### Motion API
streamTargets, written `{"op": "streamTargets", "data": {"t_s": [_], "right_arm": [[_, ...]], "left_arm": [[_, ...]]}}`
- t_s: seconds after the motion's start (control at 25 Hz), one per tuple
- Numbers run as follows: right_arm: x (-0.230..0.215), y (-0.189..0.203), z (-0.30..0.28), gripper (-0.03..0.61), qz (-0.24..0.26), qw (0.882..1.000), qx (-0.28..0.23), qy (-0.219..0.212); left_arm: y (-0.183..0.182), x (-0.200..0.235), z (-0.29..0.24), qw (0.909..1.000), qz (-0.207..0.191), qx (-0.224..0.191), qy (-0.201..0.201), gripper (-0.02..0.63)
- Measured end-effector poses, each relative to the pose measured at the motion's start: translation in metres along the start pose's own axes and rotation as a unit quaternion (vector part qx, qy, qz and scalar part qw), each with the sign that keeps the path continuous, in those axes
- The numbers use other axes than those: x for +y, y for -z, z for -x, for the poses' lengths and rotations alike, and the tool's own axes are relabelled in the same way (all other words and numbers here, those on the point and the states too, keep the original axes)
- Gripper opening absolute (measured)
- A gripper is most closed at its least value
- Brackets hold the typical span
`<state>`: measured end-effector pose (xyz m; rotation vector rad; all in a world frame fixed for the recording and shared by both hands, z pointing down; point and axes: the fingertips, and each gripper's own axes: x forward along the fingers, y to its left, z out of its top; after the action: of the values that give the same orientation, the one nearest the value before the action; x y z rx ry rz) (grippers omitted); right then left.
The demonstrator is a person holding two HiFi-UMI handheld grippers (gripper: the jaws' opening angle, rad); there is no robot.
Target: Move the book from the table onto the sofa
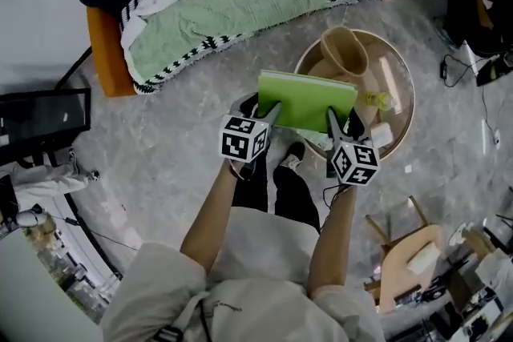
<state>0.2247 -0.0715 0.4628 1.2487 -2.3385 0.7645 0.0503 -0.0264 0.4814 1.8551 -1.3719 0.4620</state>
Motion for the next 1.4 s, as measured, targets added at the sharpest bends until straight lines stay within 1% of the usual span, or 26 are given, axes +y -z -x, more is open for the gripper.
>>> {"op": "streamTargets", "data": {"t_s": [0.12,0.24,0.36,0.48,0.6,0.76,0.88,0.96,1.08,1.24,1.4], "right_arm": [[0.030,-0.014,0.001,0.235,0.021,0.999,0.000,-0.039],[0.061,-0.023,-0.001,0.235,0.032,0.996,0.005,-0.083],[0.092,-0.027,0.007,0.235,0.053,0.993,0.009,-0.108],[0.113,-0.036,0.019,0.235,0.074,0.990,0.005,-0.119],[0.126,-0.048,0.029,0.235,0.091,0.988,-0.004,-0.124],[0.128,-0.067,0.038,0.235,0.106,0.987,-0.014,-0.116],[0.134,-0.078,0.028,0.235,0.115,0.987,-0.013,-0.109],[0.145,-0.080,0.015,0.235,0.116,0.988,-0.010,-0.104],[0.176,-0.083,-0.012,0.235,0.119,0.988,-0.007,-0.100],[0.228,-0.087,-0.044,0.235,0.118,0.987,-0.005,-0.113],[0.272,-0.098,-0.077,0.235,0.121,0.986,-0.009,-0.114]], "left_arm": [[-0.002,0.009,0.037,0.9987,0.025,-0.031,-0.031,0.227],[-0.002,0.020,0.075,0.9939,0.049,-0.065,-0.074,0.227],[0.006,0.026,0.108,0.9890,0.071,-0.084,-0.098,0.227],[0.006,0.027,0.133,0.9863,0.080,-0.102,-0.102,0.227],[-0.001,0.026,0.150,0.9846,0.078,-0.119,-0.101,0.227],[-0.016,0.021,0.155,0.9836,0.074,-0.137,-0.090,0.227],[-0.024,0.031,0.153,0.9824,0.083,-0.145,-0.085,0.227],[-0.027,0.047,0.153,0.9808,0.089,-0.149,-0.089,0.227],[-0.032,0.085,0.162,0.9780,0.100,-0.152,-0.102,0.227],[-0.041,0.139,0.187,0.9782,0.099,-0.148,-0.106,0.227],[-0.056,0.189,0.205,0.9780,0.096,-0.149,-0.110,0.227]]}}
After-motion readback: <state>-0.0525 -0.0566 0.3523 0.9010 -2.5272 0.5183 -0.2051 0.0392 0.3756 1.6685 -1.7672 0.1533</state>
